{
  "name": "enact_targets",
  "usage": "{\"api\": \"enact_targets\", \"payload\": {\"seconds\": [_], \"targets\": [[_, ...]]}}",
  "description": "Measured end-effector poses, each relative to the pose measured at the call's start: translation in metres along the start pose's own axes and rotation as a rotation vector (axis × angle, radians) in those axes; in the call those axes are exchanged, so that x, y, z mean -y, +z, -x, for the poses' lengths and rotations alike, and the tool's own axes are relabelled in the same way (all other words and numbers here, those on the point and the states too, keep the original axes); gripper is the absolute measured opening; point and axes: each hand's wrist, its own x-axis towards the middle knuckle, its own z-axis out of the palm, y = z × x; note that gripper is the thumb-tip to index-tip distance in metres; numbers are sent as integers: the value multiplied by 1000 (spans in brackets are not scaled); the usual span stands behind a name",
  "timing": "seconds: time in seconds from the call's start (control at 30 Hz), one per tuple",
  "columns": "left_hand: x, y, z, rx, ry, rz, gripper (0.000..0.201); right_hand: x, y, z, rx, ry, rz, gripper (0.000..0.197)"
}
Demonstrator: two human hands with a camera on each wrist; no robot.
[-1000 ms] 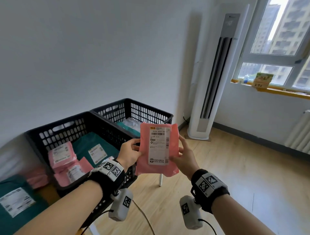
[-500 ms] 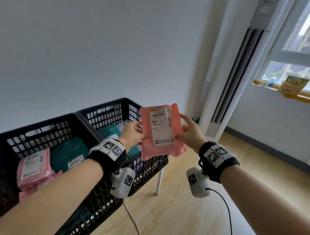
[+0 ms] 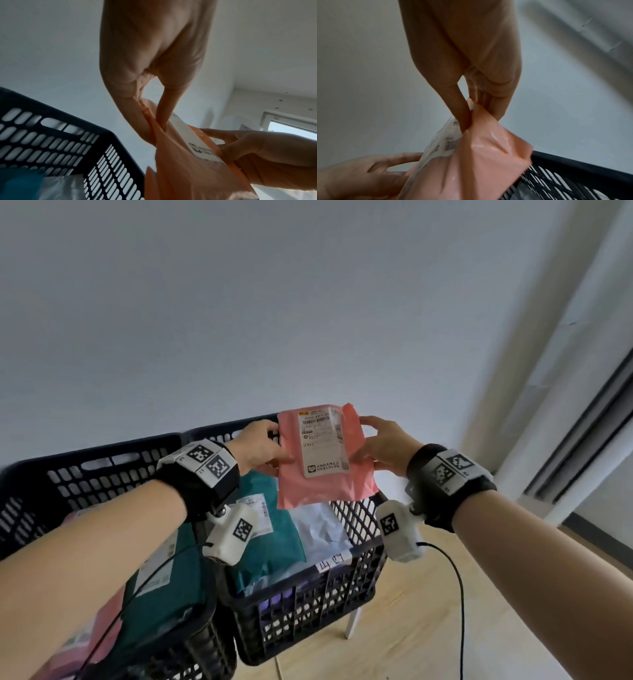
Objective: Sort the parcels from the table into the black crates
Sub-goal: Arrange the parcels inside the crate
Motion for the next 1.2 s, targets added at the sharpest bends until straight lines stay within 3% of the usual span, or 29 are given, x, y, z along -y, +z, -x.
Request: {"api": "enact_targets", "payload": {"seconds": [0.07,0.2,0.37,0.47,0.73,1.03,1.2], "targets": [[-3,0,-18,-44,-23,-9,38,4,-4,-30,52,9,22,82],[0,-2,-50,-153,-78,-39,41,4,4,-90,97,5,130,81],[19,-7,-83,-227,-170,-44,50,-6,31,-143,85,-35,261,41],[37,-7,-103,-244,-255,-49,61,-15,46,-170,101,-52,353,34],[91,-4,-152,-217,-430,-66,75,-48,82,-226,136,103,419,42],[143,-3,-200,-154,-407,-120,80,-81,108,-269,113,256,447,53],[174,-4,-215,-200,-373,-101,69,-96,117,-282,114,272,419,67]]}}
